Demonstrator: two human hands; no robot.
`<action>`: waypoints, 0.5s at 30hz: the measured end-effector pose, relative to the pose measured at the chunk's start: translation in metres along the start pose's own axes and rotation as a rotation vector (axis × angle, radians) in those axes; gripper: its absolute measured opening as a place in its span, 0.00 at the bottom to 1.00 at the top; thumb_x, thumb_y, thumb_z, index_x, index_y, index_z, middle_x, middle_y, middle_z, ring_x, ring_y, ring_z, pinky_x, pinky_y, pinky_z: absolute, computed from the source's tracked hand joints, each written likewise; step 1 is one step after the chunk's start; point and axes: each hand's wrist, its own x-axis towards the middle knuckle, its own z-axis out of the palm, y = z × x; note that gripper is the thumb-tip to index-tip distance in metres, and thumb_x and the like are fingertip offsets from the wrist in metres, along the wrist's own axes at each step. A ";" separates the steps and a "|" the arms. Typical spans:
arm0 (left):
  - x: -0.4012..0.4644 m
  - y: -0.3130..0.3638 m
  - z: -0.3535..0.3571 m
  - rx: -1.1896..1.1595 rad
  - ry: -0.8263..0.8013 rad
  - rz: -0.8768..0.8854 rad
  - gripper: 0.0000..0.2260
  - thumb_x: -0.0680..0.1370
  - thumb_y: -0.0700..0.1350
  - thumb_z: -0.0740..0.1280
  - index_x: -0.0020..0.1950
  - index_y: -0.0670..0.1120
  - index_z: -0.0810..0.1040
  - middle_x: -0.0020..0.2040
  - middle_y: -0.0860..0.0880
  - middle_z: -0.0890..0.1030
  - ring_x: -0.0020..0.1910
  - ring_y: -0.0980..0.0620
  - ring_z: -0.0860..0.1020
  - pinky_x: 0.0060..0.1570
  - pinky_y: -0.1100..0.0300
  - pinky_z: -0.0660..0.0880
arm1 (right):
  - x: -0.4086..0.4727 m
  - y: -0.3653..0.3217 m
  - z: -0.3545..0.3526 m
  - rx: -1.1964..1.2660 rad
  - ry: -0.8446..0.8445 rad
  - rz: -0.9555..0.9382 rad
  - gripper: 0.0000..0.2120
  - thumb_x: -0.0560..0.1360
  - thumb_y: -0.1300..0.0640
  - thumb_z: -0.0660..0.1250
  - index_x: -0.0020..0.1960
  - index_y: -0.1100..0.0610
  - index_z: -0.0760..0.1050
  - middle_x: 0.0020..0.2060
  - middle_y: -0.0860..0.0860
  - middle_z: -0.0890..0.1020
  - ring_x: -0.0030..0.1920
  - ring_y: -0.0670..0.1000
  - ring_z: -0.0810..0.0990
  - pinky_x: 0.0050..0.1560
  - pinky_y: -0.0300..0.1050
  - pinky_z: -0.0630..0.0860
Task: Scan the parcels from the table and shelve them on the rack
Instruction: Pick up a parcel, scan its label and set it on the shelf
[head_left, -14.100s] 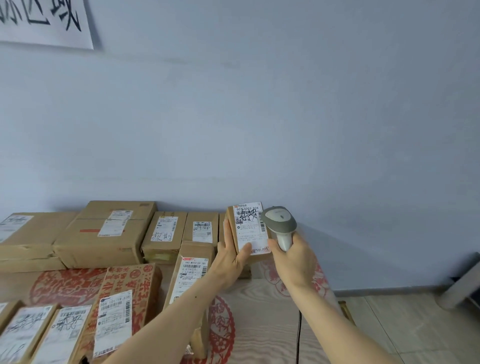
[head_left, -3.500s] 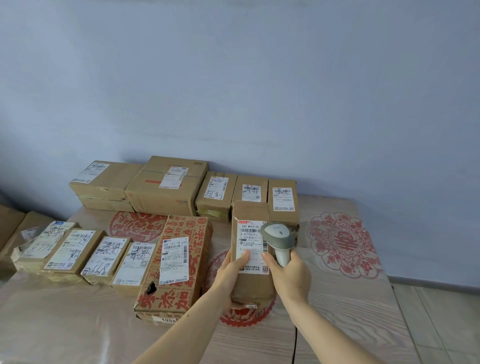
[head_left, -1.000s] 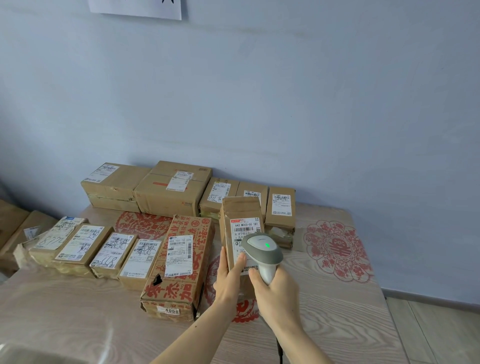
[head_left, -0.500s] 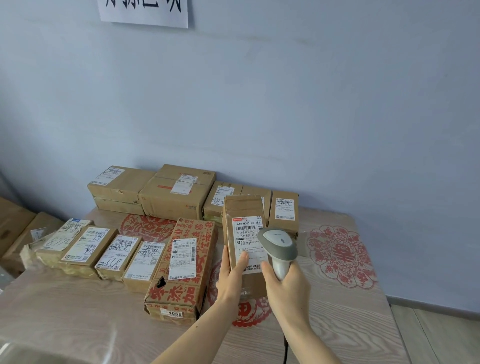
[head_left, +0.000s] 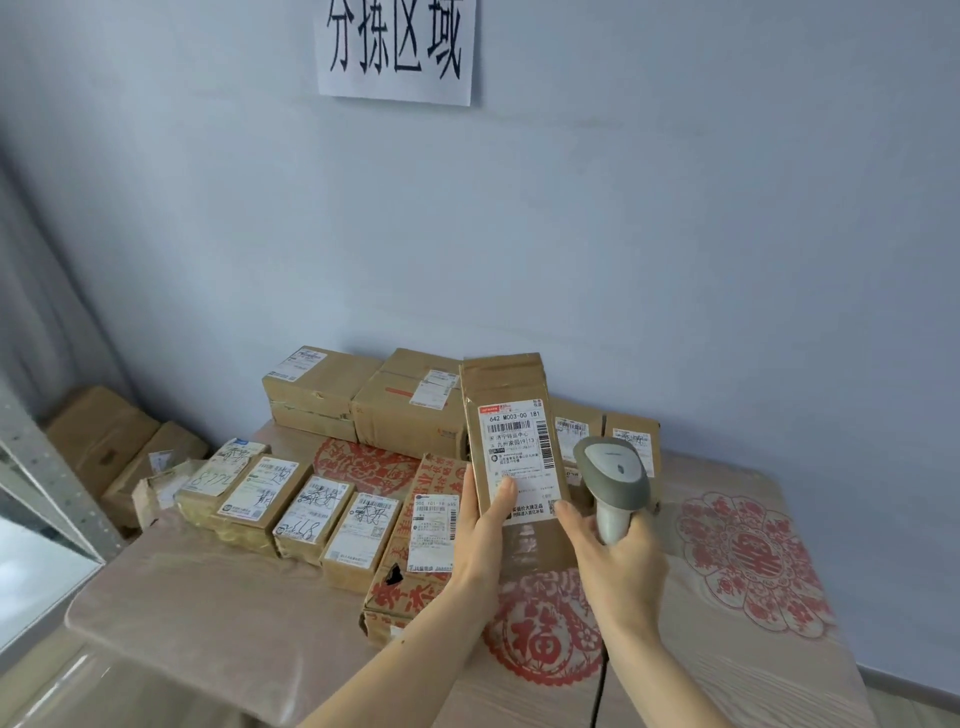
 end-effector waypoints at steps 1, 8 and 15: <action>-0.002 0.011 -0.005 -0.004 0.008 0.026 0.31 0.76 0.57 0.73 0.76 0.65 0.65 0.66 0.51 0.81 0.59 0.48 0.83 0.60 0.42 0.79 | 0.000 -0.006 0.007 0.012 -0.008 -0.007 0.16 0.68 0.47 0.79 0.43 0.56 0.76 0.33 0.48 0.81 0.36 0.45 0.81 0.36 0.39 0.73; -0.013 0.077 -0.045 -0.006 0.072 0.134 0.26 0.77 0.57 0.71 0.74 0.64 0.67 0.63 0.52 0.83 0.58 0.47 0.83 0.56 0.40 0.80 | -0.006 -0.042 0.056 0.107 -0.099 -0.050 0.20 0.66 0.43 0.79 0.49 0.55 0.78 0.37 0.46 0.82 0.41 0.47 0.81 0.41 0.42 0.74; -0.035 0.144 -0.104 -0.033 0.235 0.288 0.20 0.77 0.56 0.70 0.68 0.64 0.73 0.60 0.51 0.84 0.58 0.44 0.83 0.57 0.37 0.79 | -0.030 -0.098 0.122 0.194 -0.299 -0.147 0.24 0.63 0.35 0.76 0.47 0.54 0.80 0.35 0.46 0.84 0.39 0.46 0.83 0.37 0.41 0.75</action>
